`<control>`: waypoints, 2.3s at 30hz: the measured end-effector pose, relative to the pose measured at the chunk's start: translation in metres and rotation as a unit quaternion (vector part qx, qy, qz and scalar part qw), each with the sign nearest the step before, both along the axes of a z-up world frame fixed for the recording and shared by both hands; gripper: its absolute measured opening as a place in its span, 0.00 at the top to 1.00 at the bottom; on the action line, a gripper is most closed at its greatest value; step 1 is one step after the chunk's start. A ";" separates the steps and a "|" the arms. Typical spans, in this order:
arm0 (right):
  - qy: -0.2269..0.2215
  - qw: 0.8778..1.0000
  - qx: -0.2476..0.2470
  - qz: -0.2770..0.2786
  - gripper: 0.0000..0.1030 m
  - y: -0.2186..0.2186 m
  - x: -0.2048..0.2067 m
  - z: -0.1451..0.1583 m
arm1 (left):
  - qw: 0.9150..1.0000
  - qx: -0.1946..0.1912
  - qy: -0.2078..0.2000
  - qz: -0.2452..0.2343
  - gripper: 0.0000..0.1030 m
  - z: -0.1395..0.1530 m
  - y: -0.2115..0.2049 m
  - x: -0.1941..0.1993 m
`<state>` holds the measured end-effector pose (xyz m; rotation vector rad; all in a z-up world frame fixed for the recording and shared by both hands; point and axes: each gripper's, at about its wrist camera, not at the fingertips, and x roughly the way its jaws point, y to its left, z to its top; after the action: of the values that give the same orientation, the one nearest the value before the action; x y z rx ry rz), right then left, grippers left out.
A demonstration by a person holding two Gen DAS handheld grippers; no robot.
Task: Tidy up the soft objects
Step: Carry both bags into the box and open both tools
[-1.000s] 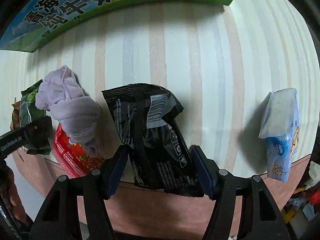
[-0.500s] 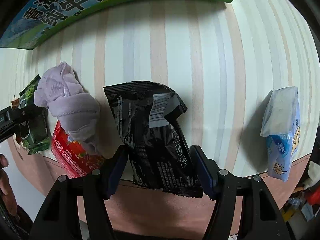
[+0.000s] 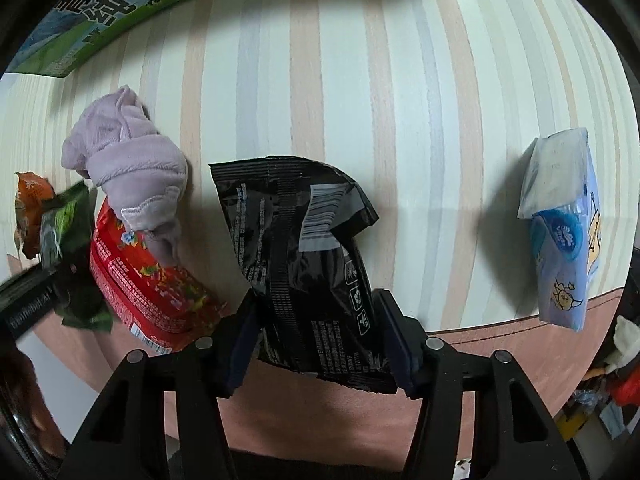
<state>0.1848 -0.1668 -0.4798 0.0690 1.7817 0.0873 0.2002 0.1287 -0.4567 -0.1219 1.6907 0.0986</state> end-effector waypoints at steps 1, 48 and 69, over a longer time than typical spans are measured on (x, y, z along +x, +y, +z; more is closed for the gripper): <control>0.000 1.000 -0.002 0.001 0.39 0.001 -0.001 0.000 | 1.000 0.002 -0.002 -0.001 0.63 -0.001 0.001 -0.002; -0.041 0.997 0.049 -0.045 0.51 -0.010 0.223 0.088 | 0.997 -0.027 -0.025 -0.062 0.69 0.112 -0.074 0.302; -0.022 0.999 0.027 -0.027 0.10 0.008 0.249 0.081 | 0.998 -0.034 -0.011 -0.043 0.24 0.119 -0.066 0.330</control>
<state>0.4336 -0.1585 -0.3987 0.1520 1.7330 0.0970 0.5302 0.0625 -0.3375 -0.1002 1.6764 -0.0242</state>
